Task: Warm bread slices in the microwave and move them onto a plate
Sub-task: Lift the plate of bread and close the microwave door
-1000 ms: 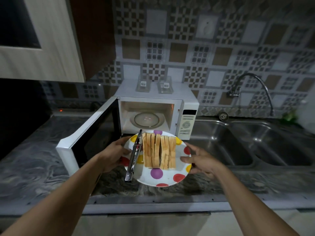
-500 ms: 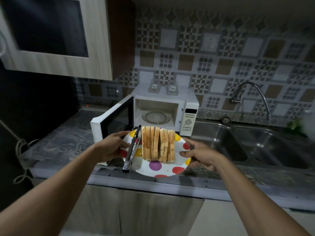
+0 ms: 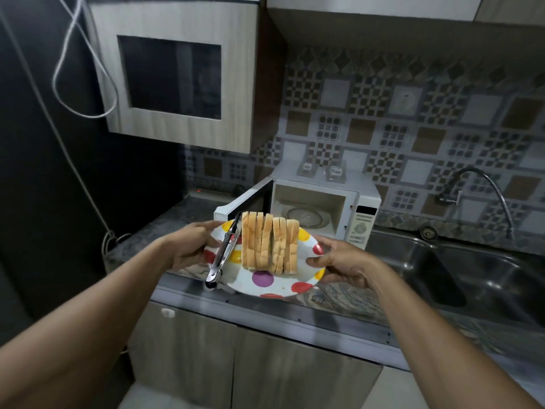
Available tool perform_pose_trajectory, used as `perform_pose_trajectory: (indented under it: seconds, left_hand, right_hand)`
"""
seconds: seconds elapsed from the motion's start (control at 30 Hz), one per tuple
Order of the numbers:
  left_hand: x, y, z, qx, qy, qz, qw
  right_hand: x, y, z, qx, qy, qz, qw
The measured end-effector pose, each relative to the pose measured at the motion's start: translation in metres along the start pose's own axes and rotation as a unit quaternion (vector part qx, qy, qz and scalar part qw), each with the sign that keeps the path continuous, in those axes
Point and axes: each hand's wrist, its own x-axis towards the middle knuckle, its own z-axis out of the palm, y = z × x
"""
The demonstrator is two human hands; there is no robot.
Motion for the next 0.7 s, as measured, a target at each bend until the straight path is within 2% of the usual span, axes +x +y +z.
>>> perform_pose_trajectory:
  seconds: [0.47,0.7]
  left_hand:
    - [-0.042,0.032,-0.155,0.031,0.025,-0.012,0.999]
    - [-0.033,0.04,-0.245,0.062,0.034,-0.039,0.997]
  right_hand:
    - [0.059,-0.066,0.136,-0.069,-0.012,-0.023,0.997]
    - [0.096,-0.084,0.204,-0.023,-0.016,-0.027,0.999]
